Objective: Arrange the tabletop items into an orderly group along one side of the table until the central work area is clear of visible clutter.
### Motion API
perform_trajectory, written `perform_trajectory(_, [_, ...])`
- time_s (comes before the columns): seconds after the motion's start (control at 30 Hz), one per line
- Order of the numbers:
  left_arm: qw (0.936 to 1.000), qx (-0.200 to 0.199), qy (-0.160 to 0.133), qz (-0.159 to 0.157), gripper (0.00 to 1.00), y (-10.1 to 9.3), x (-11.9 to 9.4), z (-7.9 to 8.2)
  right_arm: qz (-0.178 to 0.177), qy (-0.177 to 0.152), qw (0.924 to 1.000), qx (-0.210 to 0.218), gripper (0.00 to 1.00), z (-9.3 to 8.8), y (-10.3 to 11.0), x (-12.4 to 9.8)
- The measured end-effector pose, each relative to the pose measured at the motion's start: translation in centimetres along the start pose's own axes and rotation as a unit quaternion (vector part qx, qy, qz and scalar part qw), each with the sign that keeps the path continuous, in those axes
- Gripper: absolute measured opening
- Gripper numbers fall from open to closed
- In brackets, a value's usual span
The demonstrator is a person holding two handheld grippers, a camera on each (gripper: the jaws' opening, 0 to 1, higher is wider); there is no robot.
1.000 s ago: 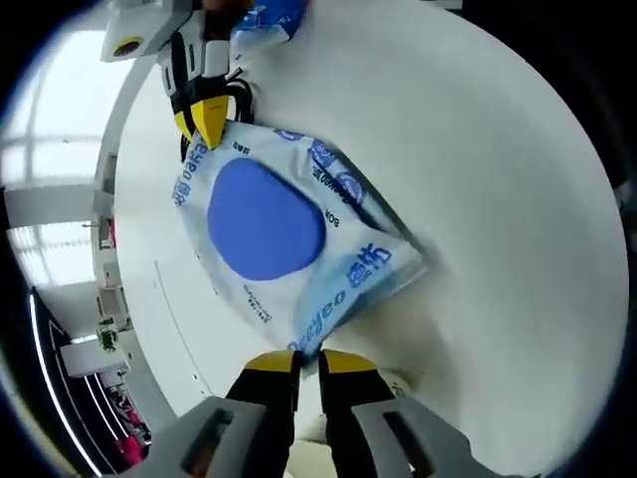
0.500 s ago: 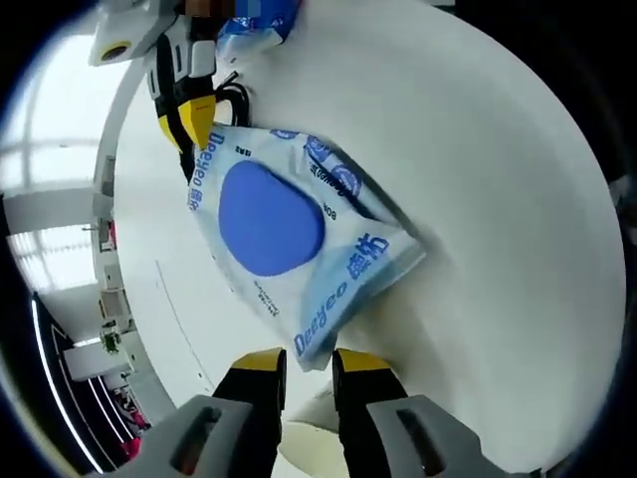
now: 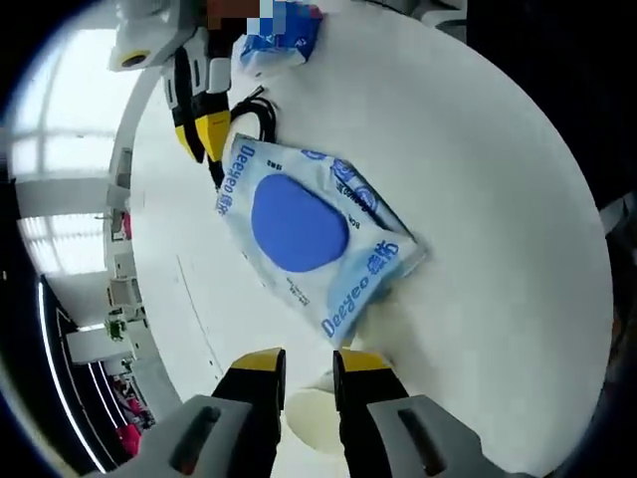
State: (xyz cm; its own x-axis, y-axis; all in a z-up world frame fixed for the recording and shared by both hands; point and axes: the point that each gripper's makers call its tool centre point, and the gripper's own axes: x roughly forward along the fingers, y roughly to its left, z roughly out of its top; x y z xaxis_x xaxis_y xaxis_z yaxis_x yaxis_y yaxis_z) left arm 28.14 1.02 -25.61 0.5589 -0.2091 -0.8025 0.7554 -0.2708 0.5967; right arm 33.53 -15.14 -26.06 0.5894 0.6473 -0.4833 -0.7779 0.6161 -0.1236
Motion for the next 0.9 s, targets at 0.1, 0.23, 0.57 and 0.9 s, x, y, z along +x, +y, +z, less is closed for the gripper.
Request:
perform_trajectory(0.1, [0.9983,-0.049,-0.030,0.012,0.18,0.2,-0.7,1.0,0.001,-0.005,1.0000,-0.003,0.14,0.3,0.0,-0.1])
perform_trajectory(0.23, [0.9901,-0.116,-0.076,0.024,0.17,-0.1,-1.8,2.5,0.004,-0.010,0.9999,-0.007,0.15,0.6,0.3,-0.4])
perform_trajectory(0.57, [0.9814,-0.170,-0.078,0.042,0.19,-0.2,-1.8,1.4,0.010,-0.008,0.9998,-0.015,0.15,0.5,0.7,-0.3])
perform_trajectory(0.9, [0.9559,-0.242,-0.118,0.116,0.26,0.4,-3.0,2.1,0.013,-0.009,0.9996,-0.021,0.15,0.4,0.9,-0.4])
